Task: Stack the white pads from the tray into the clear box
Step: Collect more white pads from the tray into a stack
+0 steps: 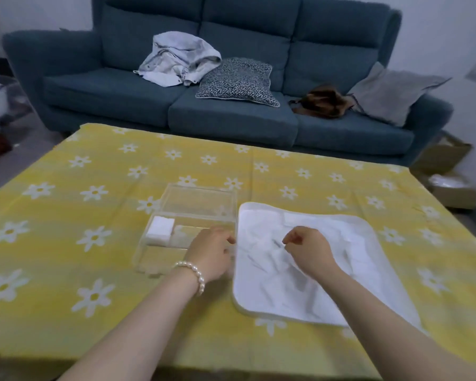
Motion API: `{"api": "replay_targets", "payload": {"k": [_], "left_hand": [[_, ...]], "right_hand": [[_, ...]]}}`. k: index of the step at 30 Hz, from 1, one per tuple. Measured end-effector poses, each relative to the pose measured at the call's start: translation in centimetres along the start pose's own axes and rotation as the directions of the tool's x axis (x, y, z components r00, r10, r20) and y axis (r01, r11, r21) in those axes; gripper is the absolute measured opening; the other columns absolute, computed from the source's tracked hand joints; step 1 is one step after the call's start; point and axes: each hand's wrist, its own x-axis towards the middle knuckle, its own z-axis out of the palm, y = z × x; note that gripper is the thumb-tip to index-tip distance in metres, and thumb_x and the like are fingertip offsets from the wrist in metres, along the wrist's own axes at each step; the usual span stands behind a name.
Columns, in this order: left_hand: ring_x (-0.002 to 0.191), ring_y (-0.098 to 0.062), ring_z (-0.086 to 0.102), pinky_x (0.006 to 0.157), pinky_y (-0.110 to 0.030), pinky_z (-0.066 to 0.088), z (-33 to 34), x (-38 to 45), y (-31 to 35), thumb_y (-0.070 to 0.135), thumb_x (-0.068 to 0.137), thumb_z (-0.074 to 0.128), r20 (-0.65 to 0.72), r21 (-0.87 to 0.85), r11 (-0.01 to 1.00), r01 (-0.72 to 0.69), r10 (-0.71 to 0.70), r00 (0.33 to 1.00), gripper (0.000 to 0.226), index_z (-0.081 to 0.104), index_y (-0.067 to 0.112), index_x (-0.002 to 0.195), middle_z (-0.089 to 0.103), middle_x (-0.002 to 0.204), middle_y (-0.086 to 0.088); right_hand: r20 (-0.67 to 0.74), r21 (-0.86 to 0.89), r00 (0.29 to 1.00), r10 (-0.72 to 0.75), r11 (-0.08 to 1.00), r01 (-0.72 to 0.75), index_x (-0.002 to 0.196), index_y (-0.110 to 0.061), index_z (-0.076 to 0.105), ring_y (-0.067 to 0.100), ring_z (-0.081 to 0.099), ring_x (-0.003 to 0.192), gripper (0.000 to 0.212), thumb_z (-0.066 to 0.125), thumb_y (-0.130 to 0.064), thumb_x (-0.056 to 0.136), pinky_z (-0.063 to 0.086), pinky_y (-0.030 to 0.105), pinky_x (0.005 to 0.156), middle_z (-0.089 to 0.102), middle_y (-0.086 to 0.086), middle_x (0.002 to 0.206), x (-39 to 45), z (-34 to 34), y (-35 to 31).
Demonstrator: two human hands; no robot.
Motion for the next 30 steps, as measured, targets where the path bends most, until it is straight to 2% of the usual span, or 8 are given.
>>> {"api": "replay_targets", "payload": {"k": [4, 7, 12, 16, 21, 25, 28, 30], "left_hand": [[0.122, -0.019, 0.044, 0.099, -0.027, 0.036, 2.9, -0.6, 3.0, 0.01, 0.089, 0.047, 0.116, 0.049, 0.993, -0.11, 0.103, 0.988, 0.032, 0.06, 0.017, 0.117, 0.054, 0.127, 0.001], [0.119, -0.019, 0.046, 0.098, -0.026, 0.035, 4.4, -0.6, 4.6, 0.013, 0.092, 0.046, 0.141, 0.069, 0.986, -0.154, 0.143, 0.98, 0.03, 0.059, 0.016, 0.119, 0.054, 0.127, 0.001], [0.113, -0.019, 0.05, 0.094, -0.031, 0.041, 6.8, 0.1, 6.2, 0.026, 0.093, 0.05, 0.212, 0.093, 0.986, -0.138, 0.116, 0.97, 0.033, 0.051, 0.015, 0.124, 0.049, 0.123, -0.002], [0.111, -0.019, 0.051, 0.093, -0.031, 0.041, 7.6, 0.3, 6.0, 0.029, 0.093, 0.051, 0.273, 0.124, 0.984, -0.129, 0.091, 0.958, 0.035, 0.049, 0.016, 0.125, 0.047, 0.123, -0.001], [0.109, -0.019, 0.051, 0.092, -0.03, 0.042, 7.5, 0.0, 5.6, 0.029, 0.09, 0.055, 0.335, 0.128, 0.981, -0.144, 0.094, 0.938, 0.042, 0.044, 0.018, 0.129, 0.044, 0.123, 0.0], [0.104, -0.019, 0.054, 0.09, -0.03, 0.044, 7.4, 0.0, 5.5, 0.028, 0.088, 0.061, 0.348, 0.087, 0.992, -0.088, 0.052, 0.936, 0.05, 0.04, 0.021, 0.132, 0.042, 0.124, 0.001], [0.102, -0.018, 0.054, 0.087, -0.027, 0.043, 7.3, 0.1, 5.6, 0.028, 0.086, 0.063, 0.341, 0.073, 0.995, -0.071, 0.042, 0.939, 0.045, 0.045, 0.021, 0.127, 0.044, 0.12, 0.002], [0.101, -0.018, 0.054, 0.087, -0.027, 0.043, 7.3, 0.0, 5.7, 0.028, 0.086, 0.063, 0.336, 0.076, 0.995, -0.07, 0.04, 0.941, 0.042, 0.047, 0.02, 0.124, 0.045, 0.119, 0.002]], "right_hand": [[0.076, -0.043, 0.997, 0.024, 0.999, -0.021, 0.077, -0.02, 0.062, 0.017, 0.058, 0.079, 0.016, 0.055, -0.006, 0.079, 0.042, 0.023, 0.063, 0.063, -0.004, 0.079, -1.6, -2.0, 4.0], [0.116, -0.061, 0.993, 0.036, 0.998, -0.029, 0.08, -0.022, 0.062, 0.017, 0.059, 0.08, 0.017, 0.055, -0.007, 0.079, 0.044, 0.024, 0.067, 0.064, -0.004, 0.083, -2.1, -1.9, 6.0], [0.068, -0.093, 0.998, 0.001, 0.996, 0.005, 0.082, -0.026, 0.06, 0.015, 0.057, 0.08, 0.022, 0.05, -0.006, 0.083, 0.043, 0.024, 0.067, 0.066, -0.002, 0.09, -2.4, -1.0, 7.8], [0.007, -0.134, 0.997, -0.078, 0.988, 0.078, 0.096, -0.02, 0.065, 0.018, 0.059, 0.083, 0.022, 0.051, -0.008, 0.083, 0.048, 0.028, 0.069, 0.065, -0.003, 0.091, -0.8, -1.9, 6.6], [0.05, -0.341, 0.995, -0.089, 0.934, 0.101, 0.11, -0.023, 0.06, 0.018, 0.054, 0.099, 0.026, 0.058, -0.028, 0.084, 0.046, 0.029, 0.079, 0.061, -0.002, 0.106, 0.1, -2.3, 6.5], [0.109, -0.405, 0.966, -0.233, 0.877, 0.257, 0.113, -0.021, 0.06, 0.022, 0.05, 0.104, 0.031, 0.062, -0.032, 0.084, 0.042, 0.03, 0.085, 0.056, 0.002, 0.109, 0.1, -1.1, 6.9], [0.074, -0.386, 0.919, -0.387, 0.839, 0.384, 0.099, -0.016, 0.07, 0.031, 0.061, 0.09, 0.036, 0.081, -0.023, 0.066, 0.048, 0.038, 0.072, 0.063, 0.007, 0.1, 0.6, 0.1, 7.3], [0.14, -0.455, 0.901, -0.411, 0.781, 0.428, 0.102, -0.019, 0.07, 0.035, 0.064, 0.093, 0.037, 0.072, -0.035, 0.069, 0.051, 0.043, 0.071, 0.066, 0.011, 0.107, 1.1, 1.5, 7.5]]}}
